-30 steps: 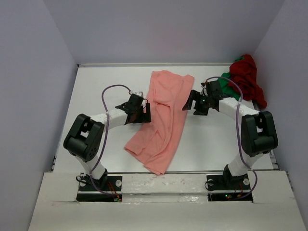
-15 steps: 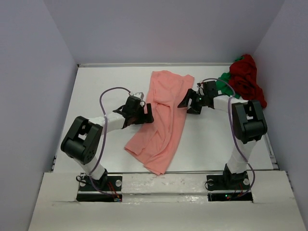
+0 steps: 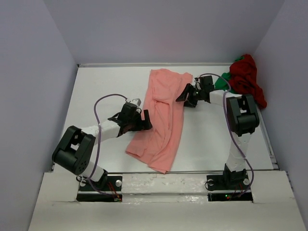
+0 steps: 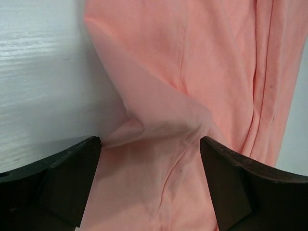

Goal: Fold and stack the t-shirts
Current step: Fold the tshirt

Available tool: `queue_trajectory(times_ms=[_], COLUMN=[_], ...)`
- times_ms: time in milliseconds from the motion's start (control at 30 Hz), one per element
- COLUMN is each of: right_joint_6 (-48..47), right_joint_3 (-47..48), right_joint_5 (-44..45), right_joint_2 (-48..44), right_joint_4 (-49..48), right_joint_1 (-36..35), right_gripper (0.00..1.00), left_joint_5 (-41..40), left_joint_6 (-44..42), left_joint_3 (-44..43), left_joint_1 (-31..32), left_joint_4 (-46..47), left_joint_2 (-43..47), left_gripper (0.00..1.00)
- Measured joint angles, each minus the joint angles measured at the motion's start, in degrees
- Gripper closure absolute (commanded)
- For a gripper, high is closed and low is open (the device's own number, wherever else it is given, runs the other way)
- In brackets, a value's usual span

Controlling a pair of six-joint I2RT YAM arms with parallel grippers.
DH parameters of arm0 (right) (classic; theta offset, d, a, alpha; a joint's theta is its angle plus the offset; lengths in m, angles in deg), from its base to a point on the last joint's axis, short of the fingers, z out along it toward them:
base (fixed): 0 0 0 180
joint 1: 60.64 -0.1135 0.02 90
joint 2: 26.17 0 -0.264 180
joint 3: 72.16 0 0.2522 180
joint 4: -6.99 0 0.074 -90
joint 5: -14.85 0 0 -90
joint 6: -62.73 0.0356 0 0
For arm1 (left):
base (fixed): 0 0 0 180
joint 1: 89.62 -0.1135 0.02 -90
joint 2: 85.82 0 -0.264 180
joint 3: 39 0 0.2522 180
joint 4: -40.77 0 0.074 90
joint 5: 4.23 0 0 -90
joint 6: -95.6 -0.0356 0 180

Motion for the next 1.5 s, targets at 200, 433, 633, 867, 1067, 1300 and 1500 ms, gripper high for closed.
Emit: queue_trajectory(times_ms=[200, 433, 633, 867, 1067, 1300, 1500], right_joint_6=[0.0, -0.11, -0.83, -3.13, -5.25, -7.69, -8.7], right_joint_3=[4.63, 15.72, 23.8, 23.17, 16.13, 3.39, -4.44], right_joint_5=[0.26, 0.63, 0.9, 3.8, 8.83, 12.79, 13.99], right_joint_2=[2.93, 9.44, 13.46, 11.52, 5.84, -4.44, -14.34], right_joint_4=[0.57, 4.2, 9.31, 10.84, 12.09, 15.13, 16.55], right_joint_1=[0.15, 0.31, 0.33, 0.31, 0.7, 0.74, -1.18], right_gripper=[0.36, 0.35, 0.24, 0.06, 0.05, 0.08, 0.11], left_joint_5=[0.61, 0.76, 0.13, -1.16, -3.41, -8.33, -11.72], left_joint_6=[1.2, 3.91, 6.91, 8.98, 9.25, 8.74, 7.28], left_joint_3=[2.32, 3.87, 3.93, 4.02, 4.02, 4.02, 3.89], left_joint_1=[1.64, 5.64, 10.51, 12.61, 12.61, 11.98, 6.97], left_joint_4=[0.5, 0.79, 1.03, 1.11, -1.27, -7.93, -10.93], left_joint_2=[2.19, 3.74, 3.76, 3.8, 4.94, 8.55, 13.79], left_gripper=[0.01, 0.01, 0.01, 0.01, 0.01, 0.01, 0.01])
